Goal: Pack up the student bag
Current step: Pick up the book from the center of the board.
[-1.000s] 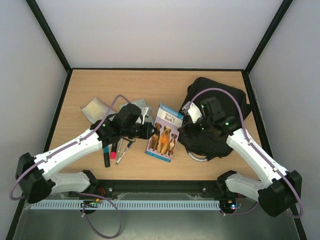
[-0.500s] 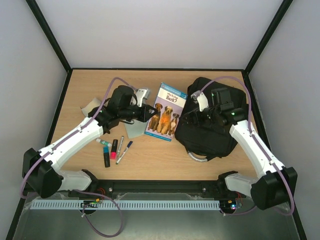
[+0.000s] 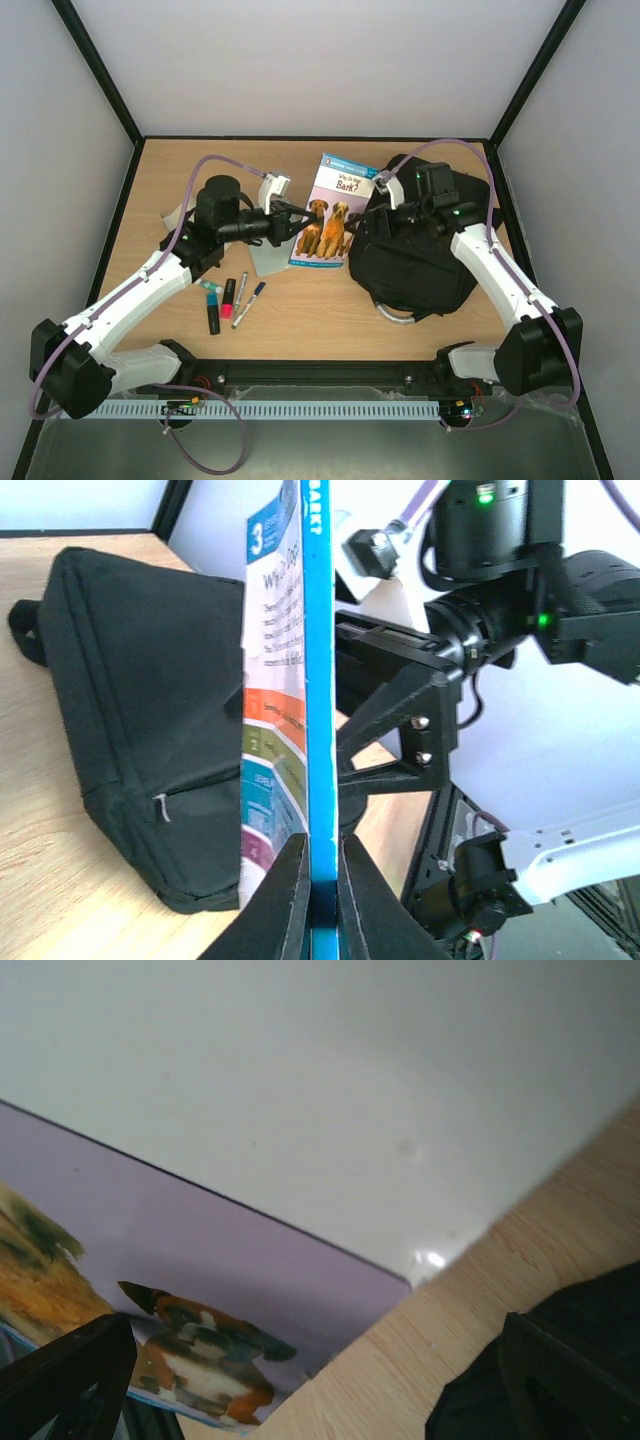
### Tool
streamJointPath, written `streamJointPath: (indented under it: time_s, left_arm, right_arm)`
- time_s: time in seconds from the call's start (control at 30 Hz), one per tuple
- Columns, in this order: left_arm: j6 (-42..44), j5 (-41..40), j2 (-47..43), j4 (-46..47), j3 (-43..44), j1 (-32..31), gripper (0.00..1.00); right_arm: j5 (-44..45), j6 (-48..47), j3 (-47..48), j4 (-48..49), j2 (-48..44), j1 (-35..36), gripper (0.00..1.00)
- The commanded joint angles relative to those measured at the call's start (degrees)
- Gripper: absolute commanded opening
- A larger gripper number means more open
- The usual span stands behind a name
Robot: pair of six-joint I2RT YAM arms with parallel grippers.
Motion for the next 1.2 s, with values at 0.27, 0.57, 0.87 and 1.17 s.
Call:
streamJointPath:
  time_s: [0.27,0.57,0.87,1.17]
  left_arm:
    - [-3.4,11.5,-1.7,12.4,-1.3,3.1,0.02]
    - [-5.0,8.1,-0.2,12.3,-1.2,5.3,0.02]
    - [-4.2,1.7,0.6,8.2,-1.6,6.4,0.02]
    - [-4.8,-2.2,0.9,7.0,-2.2,6.5,0.02]
  right_arm:
    - [-23.2,2.3,-0.1,7.9,-2.3,-0.2,1.0]
    - [-28.2,6.6,1.6,8.7,-1.4,-0.1,0.94]
    - [-26.4,11.5,3.3,9.4,-3.7,-0.2,0.88]
    - [-25.1,18.8,5.0,13.1,-4.6,-0.1,0.81]
